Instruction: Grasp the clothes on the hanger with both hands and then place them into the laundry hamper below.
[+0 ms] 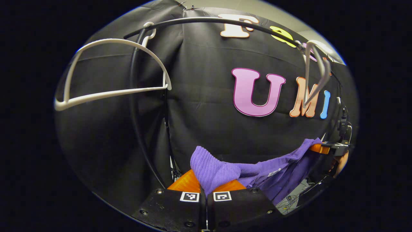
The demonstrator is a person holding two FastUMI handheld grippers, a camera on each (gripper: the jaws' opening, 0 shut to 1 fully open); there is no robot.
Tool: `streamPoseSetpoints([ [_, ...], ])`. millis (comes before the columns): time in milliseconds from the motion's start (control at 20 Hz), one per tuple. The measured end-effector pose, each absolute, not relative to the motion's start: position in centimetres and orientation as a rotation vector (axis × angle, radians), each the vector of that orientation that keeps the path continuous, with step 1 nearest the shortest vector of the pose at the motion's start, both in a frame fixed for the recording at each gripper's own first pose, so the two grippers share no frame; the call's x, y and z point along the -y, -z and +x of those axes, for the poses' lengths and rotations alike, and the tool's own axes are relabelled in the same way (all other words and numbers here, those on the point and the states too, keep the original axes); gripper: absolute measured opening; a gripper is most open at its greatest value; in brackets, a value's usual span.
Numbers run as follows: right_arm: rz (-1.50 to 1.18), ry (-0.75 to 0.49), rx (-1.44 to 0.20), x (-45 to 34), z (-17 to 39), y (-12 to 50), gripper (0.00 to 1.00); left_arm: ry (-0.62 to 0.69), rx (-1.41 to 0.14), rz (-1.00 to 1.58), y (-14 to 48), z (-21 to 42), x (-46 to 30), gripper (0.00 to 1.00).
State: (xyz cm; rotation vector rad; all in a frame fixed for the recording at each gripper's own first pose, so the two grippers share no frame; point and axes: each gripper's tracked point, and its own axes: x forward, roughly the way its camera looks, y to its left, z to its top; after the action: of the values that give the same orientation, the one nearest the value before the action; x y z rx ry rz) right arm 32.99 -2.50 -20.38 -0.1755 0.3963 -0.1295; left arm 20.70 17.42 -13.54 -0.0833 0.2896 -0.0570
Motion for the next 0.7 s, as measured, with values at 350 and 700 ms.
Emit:
streamPoseSetpoints([
  [350, -0.138, 0.169, -0.372, 4.5, 23.8, 17.4, 0.02, 0.062, -0.279, -0.051, 13.2, 15.1, -14.7, 0.02],
  [700, -0.109, 0.172, -0.310, 4.3, 16.1, 13.0, 0.05, 0.113, -0.259, -0.058, 11.8, 9.4, -10.6, 0.02],
])
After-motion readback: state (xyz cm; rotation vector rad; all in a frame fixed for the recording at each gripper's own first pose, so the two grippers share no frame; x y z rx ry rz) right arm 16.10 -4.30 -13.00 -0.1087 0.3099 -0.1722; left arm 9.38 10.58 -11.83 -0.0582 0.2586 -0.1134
